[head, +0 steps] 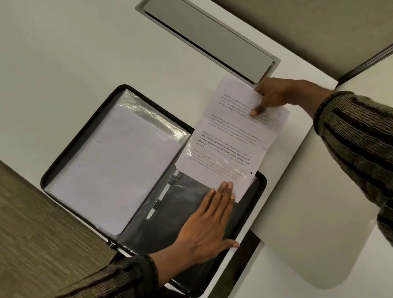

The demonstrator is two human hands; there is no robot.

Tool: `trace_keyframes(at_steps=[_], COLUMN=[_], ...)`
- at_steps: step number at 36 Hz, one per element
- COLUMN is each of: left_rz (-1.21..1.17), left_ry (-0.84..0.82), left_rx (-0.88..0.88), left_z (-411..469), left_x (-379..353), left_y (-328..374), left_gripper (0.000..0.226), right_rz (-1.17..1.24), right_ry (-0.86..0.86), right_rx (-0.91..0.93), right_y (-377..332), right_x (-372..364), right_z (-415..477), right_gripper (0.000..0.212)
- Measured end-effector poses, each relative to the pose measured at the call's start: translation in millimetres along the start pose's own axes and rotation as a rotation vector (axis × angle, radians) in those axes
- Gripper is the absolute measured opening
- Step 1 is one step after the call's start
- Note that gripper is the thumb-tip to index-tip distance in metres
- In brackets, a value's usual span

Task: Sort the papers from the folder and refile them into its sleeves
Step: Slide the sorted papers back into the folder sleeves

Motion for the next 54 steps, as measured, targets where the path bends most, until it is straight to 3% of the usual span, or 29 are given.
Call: trace_keyframes(at_steps=[17, 31, 39, 43, 46, 49, 54], left_rz=[0.008, -0.154, -0.224, -0.182, -0.154, -0.181, -0.191], left_ry=[-0.01, 0.17, 0.244, 0.229, 0.206, 0.19, 0.147], left_rx=[-0.112, 0.29, 0.291, 0.274, 0.254, 0.258, 0.236], left_z=[18.9, -57.7, -91.4, -100.1, -102.1, -102.9, -105.3], left_x=[-1.5, 3.3, -2.6, -4.5, -4.2, -2.8, -0.3], left_y=[6.4, -78.9, -103.0, -107.8, -108.5, -109.7, -116.6], left_gripper=[0.111, 0.113, 0.111, 0.107, 0.104, 0.104, 0.1], right_rz=[-0.02, 0.037, 0.095, 0.164, 0.192, 0.235, 0.273], right_ry=[-0.019, -0.079, -0.118, -0.03, 0.204, 0.441, 0.496], right_rx=[0.046, 0.049, 0.037, 0.041, -0.008, -0.032, -0.039], right_y=[-17.1, -31.9, -40.7, -47.4, -52.4, -57.5, -72.0], right_x=[-22.6, -64.6, -97.2, -108.9, -113.2, -115.0, -123.6], right_z=[-0.7, -1.0, -6.1, -10.9, -11.8, -13.0, -18.5], right_gripper=[0.046, 0.047, 0.045, 0.04, 0.05, 0.03, 0.01])
Point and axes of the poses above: each hand's wrist, its own z-axis towards the middle knuckle, its own x-axis out of the back of the hand, y = z × x, the point moved 3 cm from there along z, towards the middle knuckle, and after that the axes turned 8 degrees about -z, right-handed, at the moved point
